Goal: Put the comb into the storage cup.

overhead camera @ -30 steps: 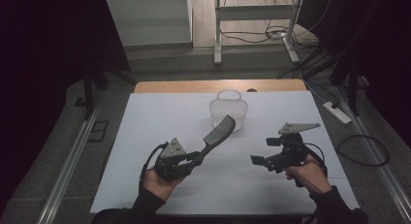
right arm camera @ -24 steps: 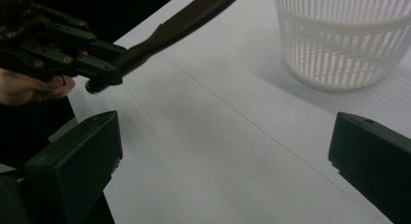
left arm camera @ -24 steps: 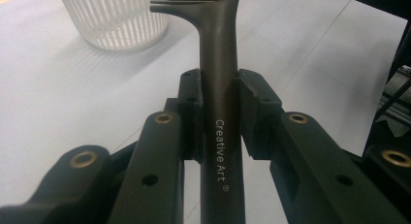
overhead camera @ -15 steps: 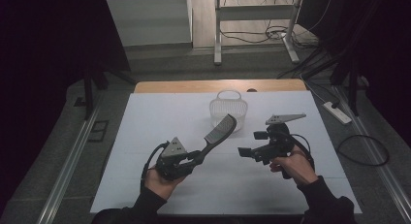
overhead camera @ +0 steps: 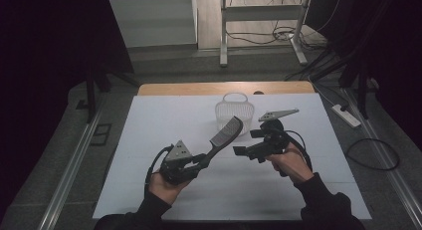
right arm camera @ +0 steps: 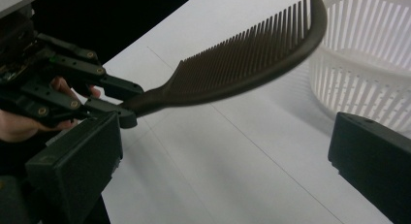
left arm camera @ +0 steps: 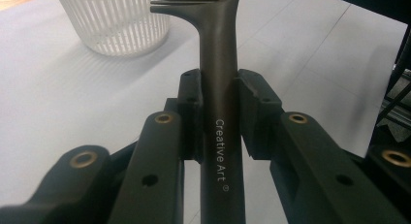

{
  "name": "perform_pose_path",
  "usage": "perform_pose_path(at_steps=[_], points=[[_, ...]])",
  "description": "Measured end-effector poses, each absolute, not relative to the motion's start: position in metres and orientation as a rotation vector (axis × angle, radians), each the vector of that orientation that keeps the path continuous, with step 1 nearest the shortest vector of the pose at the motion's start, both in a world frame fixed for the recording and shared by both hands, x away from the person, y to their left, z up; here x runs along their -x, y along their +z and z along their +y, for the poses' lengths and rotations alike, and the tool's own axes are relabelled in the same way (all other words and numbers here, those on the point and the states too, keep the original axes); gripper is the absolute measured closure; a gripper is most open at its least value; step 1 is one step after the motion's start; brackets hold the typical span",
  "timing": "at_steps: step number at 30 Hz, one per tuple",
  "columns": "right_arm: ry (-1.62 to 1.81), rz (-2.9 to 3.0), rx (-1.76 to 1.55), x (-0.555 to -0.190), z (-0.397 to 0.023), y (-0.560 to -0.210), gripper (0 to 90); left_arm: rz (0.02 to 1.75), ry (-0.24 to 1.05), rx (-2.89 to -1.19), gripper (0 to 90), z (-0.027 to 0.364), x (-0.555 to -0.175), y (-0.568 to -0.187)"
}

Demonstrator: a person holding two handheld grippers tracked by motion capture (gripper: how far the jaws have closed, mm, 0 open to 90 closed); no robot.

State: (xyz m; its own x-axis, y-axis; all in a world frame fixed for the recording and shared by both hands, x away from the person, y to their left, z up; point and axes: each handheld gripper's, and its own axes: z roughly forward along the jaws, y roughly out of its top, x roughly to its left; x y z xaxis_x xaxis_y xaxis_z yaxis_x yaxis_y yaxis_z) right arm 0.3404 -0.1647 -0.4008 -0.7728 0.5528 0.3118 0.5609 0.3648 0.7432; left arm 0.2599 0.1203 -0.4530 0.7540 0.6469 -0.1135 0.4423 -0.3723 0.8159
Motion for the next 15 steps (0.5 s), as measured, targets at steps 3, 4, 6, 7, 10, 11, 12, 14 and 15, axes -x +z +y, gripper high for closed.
perform_pose_path(at_steps=[3, 4, 6, 7, 10, 11, 12, 14, 15], points=[[-1.406, -2.600, 1.064, -0.343, -0.159, -0.399, 0.0, 0.817, 0.283, -2.028, 72.1, 0.120, -0.260, -0.453], [-1.398, -2.603, 1.068, -0.344, -0.157, -0.398, 0.0, 0.817, 0.284, -2.026, 72.1, 0.120, -0.260, -0.453], [-1.392, -2.591, 1.068, -0.345, -0.153, -0.398, 0.0, 0.816, 0.285, -2.025, 72.1, 0.120, -0.259, -0.452], [-1.388, -2.587, 1.066, -0.347, -0.152, -0.398, 0.0, 0.815, 0.287, -2.025, 72.1, 0.120, -0.259, -0.452], [-1.372, -2.569, 1.071, -0.350, -0.147, -0.400, 0.0, 0.813, 0.289, -2.022, 72.1, 0.119, -0.259, -0.452], [-1.368, -2.565, 1.073, -0.352, -0.146, -0.401, 0.0, 0.812, 0.290, -2.022, 72.1, 0.119, -0.258, -0.452], [-1.365, -2.559, 1.078, -0.353, -0.145, -0.402, 0.0, 0.811, 0.291, -2.021, 72.1, 0.119, -0.258, -0.452], [-1.362, -2.544, 1.089, -0.356, -0.143, -0.403, 0.0, 0.811, 0.291, -2.021, 72.1, 0.119, -0.258, -0.452], [-1.361, -2.536, 1.092, -0.357, -0.142, -0.403, 0.0, 0.810, 0.293, -2.020, 72.1, 0.119, -0.258, -0.452]])
